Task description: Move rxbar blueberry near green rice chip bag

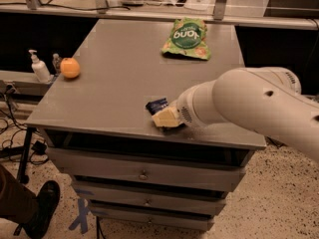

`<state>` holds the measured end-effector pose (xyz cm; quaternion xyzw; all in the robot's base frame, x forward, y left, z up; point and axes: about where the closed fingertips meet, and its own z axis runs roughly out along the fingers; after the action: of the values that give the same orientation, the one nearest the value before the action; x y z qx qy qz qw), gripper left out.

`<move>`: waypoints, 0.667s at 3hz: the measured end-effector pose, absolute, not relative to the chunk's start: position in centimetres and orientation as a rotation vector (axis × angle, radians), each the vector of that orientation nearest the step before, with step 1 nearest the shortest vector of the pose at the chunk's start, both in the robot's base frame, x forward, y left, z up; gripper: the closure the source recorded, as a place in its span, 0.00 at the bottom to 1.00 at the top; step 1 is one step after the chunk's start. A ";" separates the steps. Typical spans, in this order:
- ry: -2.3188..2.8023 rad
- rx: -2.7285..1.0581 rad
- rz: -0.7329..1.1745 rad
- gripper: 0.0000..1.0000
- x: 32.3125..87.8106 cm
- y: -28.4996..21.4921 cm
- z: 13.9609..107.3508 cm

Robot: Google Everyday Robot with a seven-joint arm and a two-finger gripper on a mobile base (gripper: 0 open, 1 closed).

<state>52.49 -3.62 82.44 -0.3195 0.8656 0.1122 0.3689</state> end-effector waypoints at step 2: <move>2.222 -0.820 0.288 1.00 52.5 -3.6 82.5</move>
Offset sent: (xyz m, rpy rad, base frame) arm 0.0495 -0.0701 0.0667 -0.0708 -0.1312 -0.0508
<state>52.50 -3.63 82.52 -0.3195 0.8656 0.1121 0.3690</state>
